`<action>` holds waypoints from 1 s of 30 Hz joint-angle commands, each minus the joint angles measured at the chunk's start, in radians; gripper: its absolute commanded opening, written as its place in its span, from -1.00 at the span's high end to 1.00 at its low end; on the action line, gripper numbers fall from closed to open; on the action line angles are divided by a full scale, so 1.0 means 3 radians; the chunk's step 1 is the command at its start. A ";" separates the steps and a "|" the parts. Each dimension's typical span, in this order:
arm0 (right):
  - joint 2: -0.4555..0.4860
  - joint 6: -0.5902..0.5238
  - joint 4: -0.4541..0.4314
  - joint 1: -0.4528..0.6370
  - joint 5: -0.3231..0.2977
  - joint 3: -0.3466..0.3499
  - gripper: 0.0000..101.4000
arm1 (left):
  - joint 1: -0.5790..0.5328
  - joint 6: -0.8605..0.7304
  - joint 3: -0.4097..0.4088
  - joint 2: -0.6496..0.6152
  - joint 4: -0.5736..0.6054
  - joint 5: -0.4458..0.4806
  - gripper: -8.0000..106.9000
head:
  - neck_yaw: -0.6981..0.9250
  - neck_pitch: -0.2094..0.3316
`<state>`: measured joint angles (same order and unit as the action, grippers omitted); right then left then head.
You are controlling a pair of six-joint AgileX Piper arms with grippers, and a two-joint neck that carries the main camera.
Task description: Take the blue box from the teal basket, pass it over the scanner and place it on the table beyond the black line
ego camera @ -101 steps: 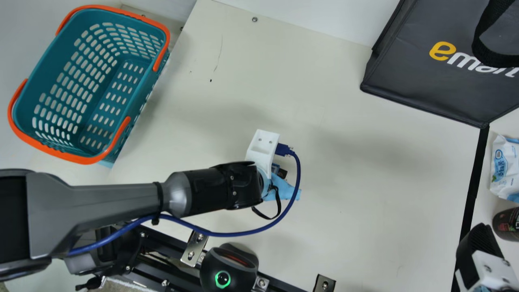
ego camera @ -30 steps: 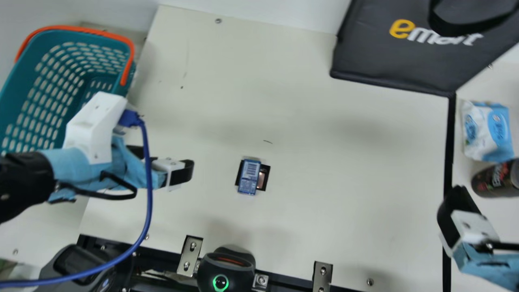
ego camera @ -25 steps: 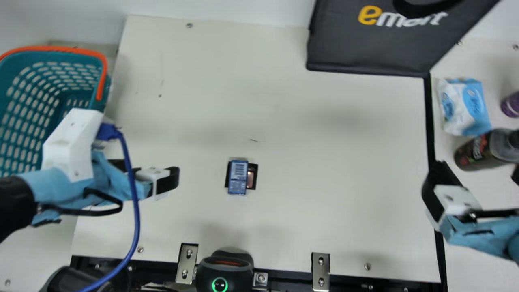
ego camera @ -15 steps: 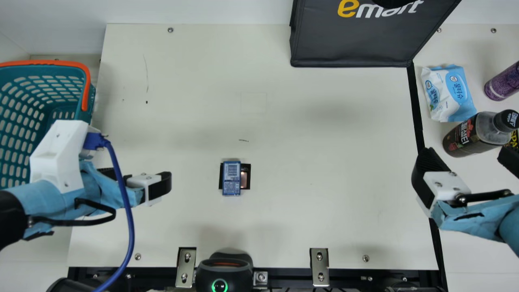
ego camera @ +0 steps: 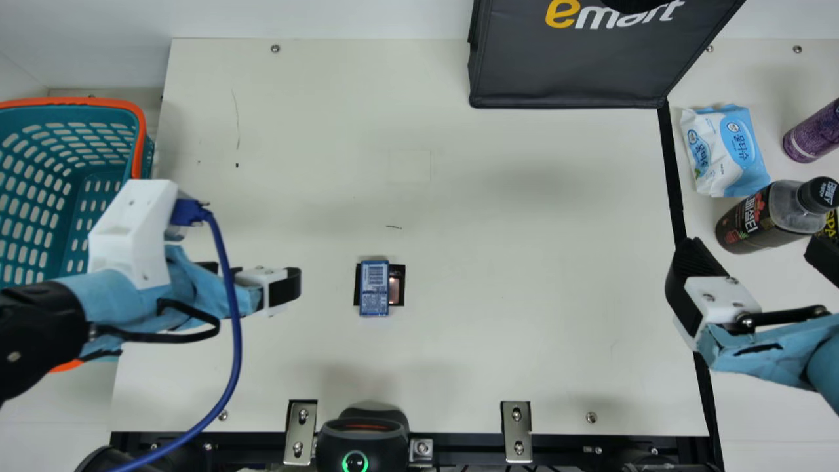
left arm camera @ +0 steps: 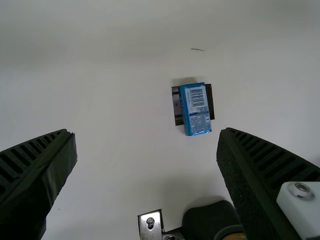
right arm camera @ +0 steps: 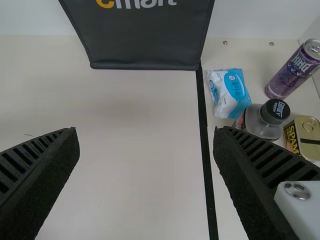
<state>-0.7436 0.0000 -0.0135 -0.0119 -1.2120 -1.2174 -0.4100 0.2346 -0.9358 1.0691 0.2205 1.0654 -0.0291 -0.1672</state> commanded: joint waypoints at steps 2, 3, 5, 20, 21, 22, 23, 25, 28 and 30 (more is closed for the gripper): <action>0.0000 0.0000 0.0000 0.0000 0.0000 0.0000 -0.87 | -0.0169 0.0144 -0.0039 0.0150 -0.0045 -0.0088 -0.71 | 0.0005 0.0097; 0.0000 0.0000 0.0000 0.0000 0.0000 0.0000 -0.87 | -0.0214 0.0181 -0.0055 0.0199 -0.0059 -0.0116 -0.71 | 0.0005 0.0097; 0.0000 0.0000 0.0000 0.0000 0.0000 0.0000 -0.87 | -0.0308 0.0258 -0.0091 0.0304 -0.0092 -0.0171 -0.71 | 0.0005 0.0097; 0.0000 0.0000 0.0000 0.0000 0.0000 0.0000 -0.87 | -0.0807 0.0721 -0.0413 0.1099 -0.0339 -0.0446 -0.71 | 0.0005 0.0097; 0.0000 0.0000 0.0000 0.0000 0.0000 0.0000 -0.87 | -0.0828 0.0746 -0.0432 0.1148 -0.0351 -0.0459 -0.71 | 0.0005 0.0097; 0.0000 0.0000 0.0000 0.0000 0.0000 0.0000 -0.87 | -0.0855 0.0777 -0.0453 0.1200 -0.0367 -0.0470 -0.71 | 0.0005 0.0097; 0.0000 0.0000 0.0000 0.0000 0.0000 0.0000 -0.87 | -0.0876 0.0805 -0.0471 0.1250 -0.0381 -0.0483 -0.71 | 0.0005 0.0097; 0.0000 0.0000 0.0000 0.0000 0.0000 0.0000 -0.87 | -0.0920 0.0864 -0.0508 0.1348 -0.0410 -0.0502 -0.71 | 0.0005 0.0097; 0.0000 0.0000 0.0000 0.0000 0.0000 0.0000 -0.87 | -0.0980 0.0956 -0.0565 0.1492 -0.0451 -0.0523 -0.71 | 0.0005 0.0097; 0.0000 0.0000 0.0000 0.0000 0.0000 0.0000 -0.87 | -0.1014 0.1020 -0.0605 0.1587 -0.0481 -0.0535 -0.71 | 0.0005 0.0097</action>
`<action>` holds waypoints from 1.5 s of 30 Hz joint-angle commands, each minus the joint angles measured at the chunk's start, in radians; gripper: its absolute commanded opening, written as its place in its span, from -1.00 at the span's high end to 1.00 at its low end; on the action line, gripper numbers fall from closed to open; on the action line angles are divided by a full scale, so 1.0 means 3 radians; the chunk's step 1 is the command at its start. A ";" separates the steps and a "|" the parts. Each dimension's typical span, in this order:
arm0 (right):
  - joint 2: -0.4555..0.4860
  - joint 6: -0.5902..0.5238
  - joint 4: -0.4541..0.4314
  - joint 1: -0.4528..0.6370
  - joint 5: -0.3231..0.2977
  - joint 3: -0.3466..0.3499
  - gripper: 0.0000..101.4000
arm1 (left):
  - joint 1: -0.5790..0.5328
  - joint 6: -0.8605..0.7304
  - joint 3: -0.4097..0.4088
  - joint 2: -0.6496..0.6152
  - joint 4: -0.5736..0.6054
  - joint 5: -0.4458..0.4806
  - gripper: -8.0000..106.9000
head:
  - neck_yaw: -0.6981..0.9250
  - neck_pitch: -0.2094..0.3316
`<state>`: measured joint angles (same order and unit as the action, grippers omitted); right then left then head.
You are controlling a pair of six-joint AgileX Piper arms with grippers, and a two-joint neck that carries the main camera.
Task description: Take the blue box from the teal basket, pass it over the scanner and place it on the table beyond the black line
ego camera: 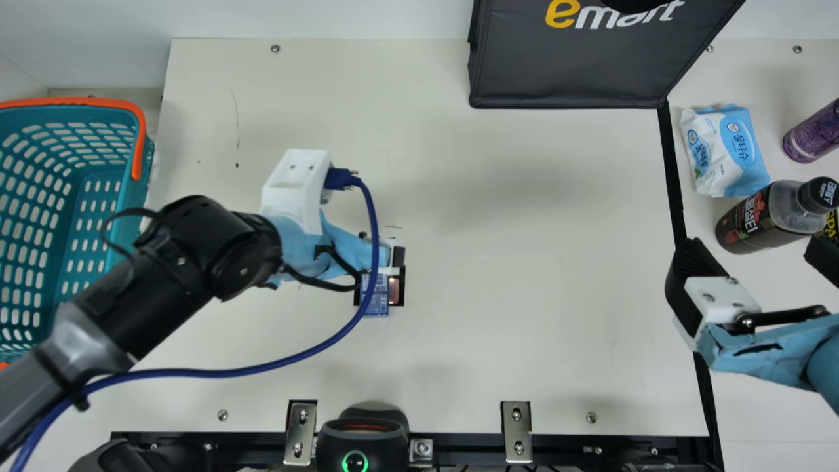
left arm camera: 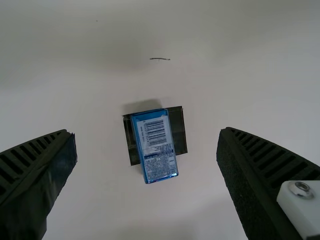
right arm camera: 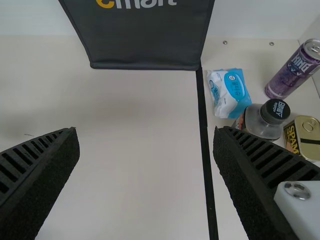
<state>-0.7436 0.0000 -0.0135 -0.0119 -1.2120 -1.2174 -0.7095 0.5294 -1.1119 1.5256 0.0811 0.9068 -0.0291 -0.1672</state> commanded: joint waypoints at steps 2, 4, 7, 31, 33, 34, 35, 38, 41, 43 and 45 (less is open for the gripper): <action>0.0000 0.0000 0.0000 0.0000 -0.0005 0.0000 -0.87 | -0.0049 0.0099 -0.0060 0.0155 -0.0045 -0.0014 -0.71 | 0.0005 0.0097; 0.0000 0.0000 0.0000 0.0000 -0.0005 0.0000 -0.87 | -0.0075 0.0158 -0.0100 0.0239 -0.0072 -0.0018 -0.71 | 0.0005 0.0097; 0.0000 0.0000 0.0000 0.0000 -0.0005 0.0000 -0.87 | -0.0110 0.0244 -0.0161 0.0358 -0.0114 -0.0016 -0.71 | 0.0005 0.0097; 0.0000 0.0000 0.0000 0.0000 -0.0005 0.0000 -0.87 | -0.0240 0.0740 -0.0411 0.0967 -0.0305 0.0107 -0.71 | 0.0005 0.0097; 0.0000 0.0000 0.0000 0.0000 -0.0005 0.0000 -0.87 | -0.0254 0.0756 -0.0415 0.0988 -0.0312 0.0116 -0.71 | 0.0005 0.0097; 0.0000 0.0000 0.0000 0.0000 -0.0005 0.0000 -0.87 | -0.0260 0.0762 -0.0417 0.0996 -0.0315 0.0121 -0.71 | 0.0005 0.0097; 0.0000 0.0000 0.0000 0.0000 -0.0005 0.0000 -0.87 | -0.0267 0.0769 -0.0419 0.1005 -0.0319 0.0127 -0.71 | 0.0005 0.0097; 0.0000 0.0000 0.0000 0.0000 -0.0005 0.0000 -0.87 | -0.0283 0.0787 -0.0426 0.1028 -0.0332 0.0143 -0.71 | 0.0005 0.0097; 0.0000 0.0000 0.0000 0.0000 -0.0005 0.0000 -0.87 | -0.0296 0.0801 -0.0435 0.1050 -0.0349 0.0164 -0.71 | 0.0005 0.0097; 0.0000 0.0000 0.0000 0.0000 0.0003 0.0000 -0.87 | -0.0305 0.0810 -0.0443 0.1063 -0.0363 0.0182 -0.71 | 0.0005 0.0097; 0.0000 0.0000 0.0000 0.0000 0.0003 0.0000 -0.87 | -0.0314 0.0819 -0.0449 0.1076 -0.0378 0.0198 -0.71 | 0.0005 0.0097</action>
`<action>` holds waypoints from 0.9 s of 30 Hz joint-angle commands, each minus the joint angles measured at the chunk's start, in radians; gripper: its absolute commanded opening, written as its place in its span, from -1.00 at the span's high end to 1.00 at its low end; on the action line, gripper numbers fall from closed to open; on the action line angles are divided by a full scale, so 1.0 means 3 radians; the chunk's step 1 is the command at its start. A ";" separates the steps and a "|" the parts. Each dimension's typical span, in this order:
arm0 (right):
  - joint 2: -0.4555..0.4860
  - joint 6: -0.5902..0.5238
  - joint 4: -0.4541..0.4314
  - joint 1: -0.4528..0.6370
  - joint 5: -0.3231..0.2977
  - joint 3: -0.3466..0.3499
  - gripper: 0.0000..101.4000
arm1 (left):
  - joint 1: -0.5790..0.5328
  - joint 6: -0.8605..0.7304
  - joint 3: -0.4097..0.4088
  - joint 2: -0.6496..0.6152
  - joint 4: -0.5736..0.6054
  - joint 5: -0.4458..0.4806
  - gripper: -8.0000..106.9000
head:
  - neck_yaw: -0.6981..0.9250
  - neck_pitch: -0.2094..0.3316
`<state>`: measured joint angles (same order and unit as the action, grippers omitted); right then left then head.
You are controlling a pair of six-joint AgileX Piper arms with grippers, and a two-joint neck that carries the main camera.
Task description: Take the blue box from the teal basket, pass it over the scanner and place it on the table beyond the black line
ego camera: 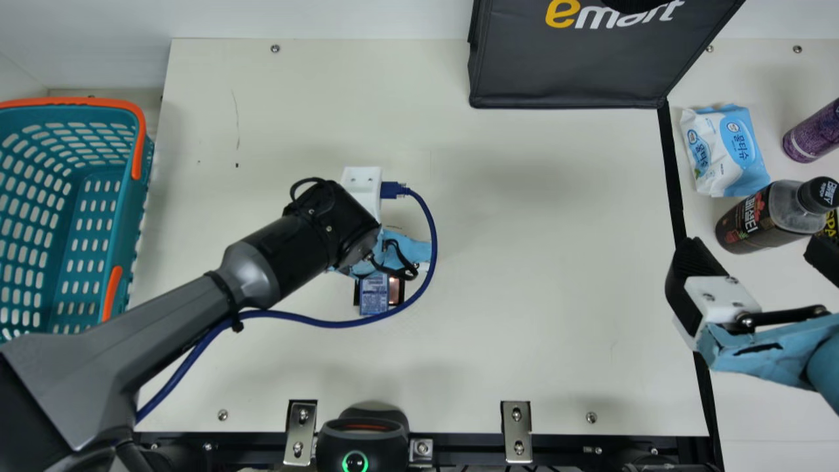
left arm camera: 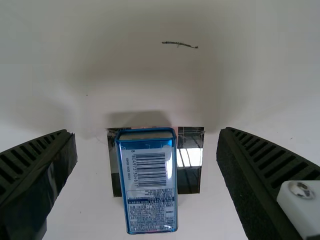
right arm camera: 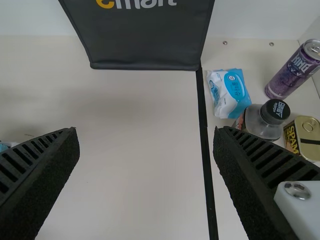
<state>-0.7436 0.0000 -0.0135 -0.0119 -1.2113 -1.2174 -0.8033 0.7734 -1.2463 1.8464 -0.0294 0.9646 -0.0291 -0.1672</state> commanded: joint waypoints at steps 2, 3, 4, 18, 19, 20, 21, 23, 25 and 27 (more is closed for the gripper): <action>0.0000 0.0000 0.0000 0.0000 0.0000 0.0000 -0.87 | -0.0008 0.0010 -0.0007 0.0019 -0.0018 0.0016 -0.71 | 0.0005 0.0097; 0.0000 0.0000 0.0000 0.0000 0.0000 0.0000 -0.87 | -0.0011 0.0011 -0.0010 0.0024 -0.0020 0.0020 -0.71 | 0.0005 0.0097; 0.0000 0.0000 0.0000 0.0000 0.0000 0.0000 -0.87 | -0.0013 0.0011 -0.0012 0.0030 -0.0021 0.0022 -0.71 | 0.0005 0.0097; 0.0000 0.0000 0.0000 0.0000 0.0000 0.0000 -0.87 | -0.0009 -0.0023 0.0008 0.0084 0.0020 -0.0034 -0.71 | 0.0005 0.0097; 0.0000 0.0000 0.0000 0.0000 0.0000 0.0000 -0.87 | -0.0008 -0.0024 0.0013 0.0088 0.0022 -0.0040 -0.71 | 0.0005 0.0097; 0.0000 0.0000 0.0000 0.0000 0.0000 0.0000 -0.87 | -0.0006 -0.0026 0.0017 0.0090 0.0024 -0.0046 -0.71 | 0.0005 0.0097; 0.0000 0.0000 0.0000 0.0000 0.0000 0.0000 -0.87 | -0.0005 -0.0028 0.0021 0.0093 0.0025 -0.0050 -0.71 | 0.0005 0.0097; 0.0000 0.0000 0.0000 0.0000 0.0000 0.0000 -0.87 | -0.0003 -0.0031 0.0027 0.0098 0.0026 -0.0057 -0.71 | 0.0005 0.0097; 0.0000 0.0000 0.0000 0.0000 0.0000 0.0000 -0.87 | -0.0001 -0.0033 0.0034 0.0103 0.0025 -0.0065 -0.71 | 0.0005 0.0097; 0.0000 0.0000 0.0000 0.0000 0.0000 0.0000 -0.87 | -0.0001 -0.0034 0.0039 0.0107 0.0021 -0.0071 -0.47 | 0.0005 0.0097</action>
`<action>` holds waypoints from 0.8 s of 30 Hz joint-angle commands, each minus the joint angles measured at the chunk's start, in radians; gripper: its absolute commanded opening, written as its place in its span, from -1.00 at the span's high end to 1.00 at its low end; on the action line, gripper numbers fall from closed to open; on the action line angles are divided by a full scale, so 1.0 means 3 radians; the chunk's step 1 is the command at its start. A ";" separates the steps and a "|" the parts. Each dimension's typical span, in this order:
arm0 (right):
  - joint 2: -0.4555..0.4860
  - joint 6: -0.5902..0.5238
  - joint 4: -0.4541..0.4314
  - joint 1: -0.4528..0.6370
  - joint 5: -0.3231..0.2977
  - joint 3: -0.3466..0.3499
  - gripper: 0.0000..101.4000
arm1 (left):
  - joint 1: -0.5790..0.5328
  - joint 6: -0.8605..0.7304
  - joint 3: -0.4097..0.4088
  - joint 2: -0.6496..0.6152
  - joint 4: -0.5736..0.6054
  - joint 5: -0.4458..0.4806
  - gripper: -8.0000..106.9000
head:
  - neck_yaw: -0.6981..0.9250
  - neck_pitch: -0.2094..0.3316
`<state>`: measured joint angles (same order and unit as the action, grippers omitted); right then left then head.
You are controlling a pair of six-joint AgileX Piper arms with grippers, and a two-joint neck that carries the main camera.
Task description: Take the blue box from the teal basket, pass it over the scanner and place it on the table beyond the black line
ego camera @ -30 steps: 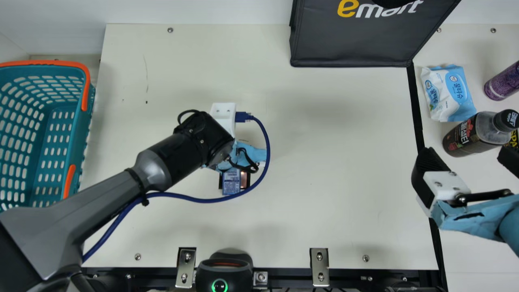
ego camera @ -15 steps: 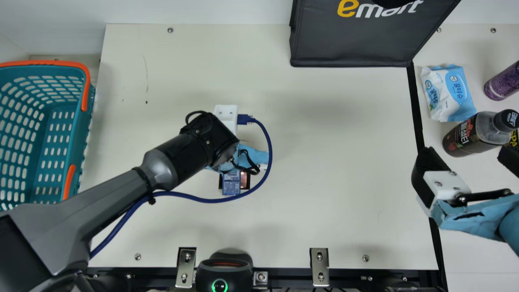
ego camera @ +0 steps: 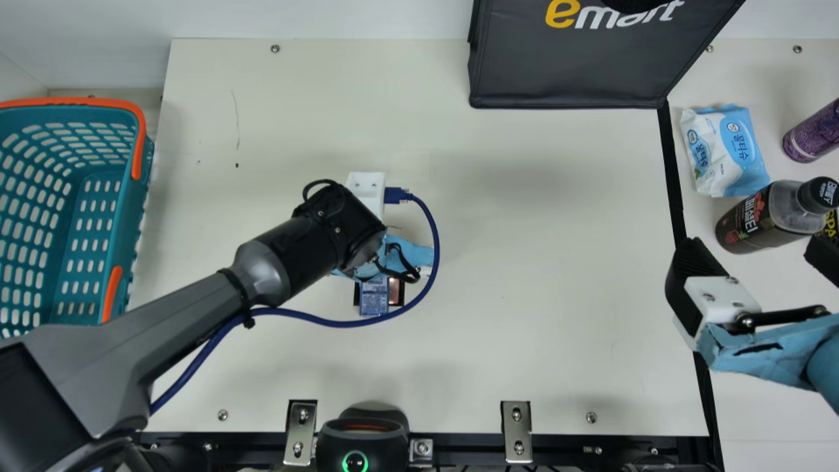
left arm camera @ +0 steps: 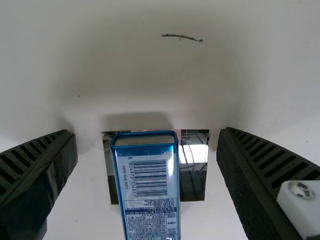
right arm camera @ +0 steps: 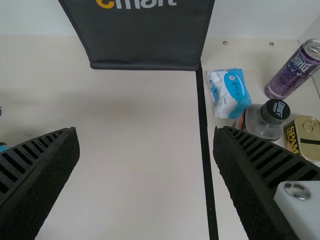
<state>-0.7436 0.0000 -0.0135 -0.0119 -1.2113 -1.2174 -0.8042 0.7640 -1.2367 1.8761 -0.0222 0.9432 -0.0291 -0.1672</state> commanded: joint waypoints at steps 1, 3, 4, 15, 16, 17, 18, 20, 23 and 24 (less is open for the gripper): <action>0.0000 0.0000 0.0000 0.0000 0.0000 0.0000 -0.87 | 0.0003 -0.0003 0.0010 0.0010 -0.0005 -0.0004 -0.36 | 0.0005 0.0097; 0.0000 0.0000 0.0000 0.0000 0.0000 0.0000 -0.87 | 0.0003 -0.0003 0.0014 0.0013 -0.0009 -0.0010 -0.12 | 0.0005 0.0097; 0.0000 0.0000 0.0000 0.0000 0.0000 0.0000 -0.87 | 0.0003 -0.0004 0.0015 0.0014 -0.0010 -0.0013 -0.01 | 0.0005 0.0097; 0.0000 0.0000 0.0000 0.0000 0.0000 0.0000 -0.87 | 0.0002 -0.0007 0.0046 -0.0022 -0.0006 -0.0051 1.00 | 0.0005 0.0097; 0.0000 0.0000 0.0000 0.0000 0.0000 0.0000 -0.87 | 0.0002 -0.0005 0.0047 -0.0030 -0.0003 -0.0052 1.00 | 0.0005 0.0097; 0.0000 0.0000 0.0000 0.0000 0.0000 0.0000 -0.87 | 0.0003 -0.0005 0.0051 -0.0040 0.0003 -0.0055 1.00 | 0.0005 0.0097; 0.0000 0.0000 0.0000 0.0000 0.0000 0.0000 -0.87 | 0.0004 -0.0005 0.0054 -0.0050 0.0009 -0.0056 1.00 | 0.0005 0.0097; 0.0000 0.0000 0.0000 0.0000 0.0000 0.0000 -0.87 | 0.0007 -0.0007 0.0060 -0.0075 0.0021 -0.0060 1.00 | 0.0005 0.0097; 0.0000 0.0000 0.0000 0.0000 0.0000 0.0000 -0.87 | 0.0013 -0.0015 0.0068 -0.0123 0.0046 -0.0056 1.00 | 0.0005 0.0097; 0.0000 0.0000 0.0000 0.0000 0.0000 0.0000 -0.87 | 0.0016 -0.0019 0.0072 -0.0143 0.0055 -0.0054 1.00 | 0.0005 0.0097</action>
<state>-0.7436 0.0000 -0.0135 -0.0119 -1.2113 -1.2174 -0.7998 0.7607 -1.2168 1.8372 -0.0077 0.9242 -0.0291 -0.1672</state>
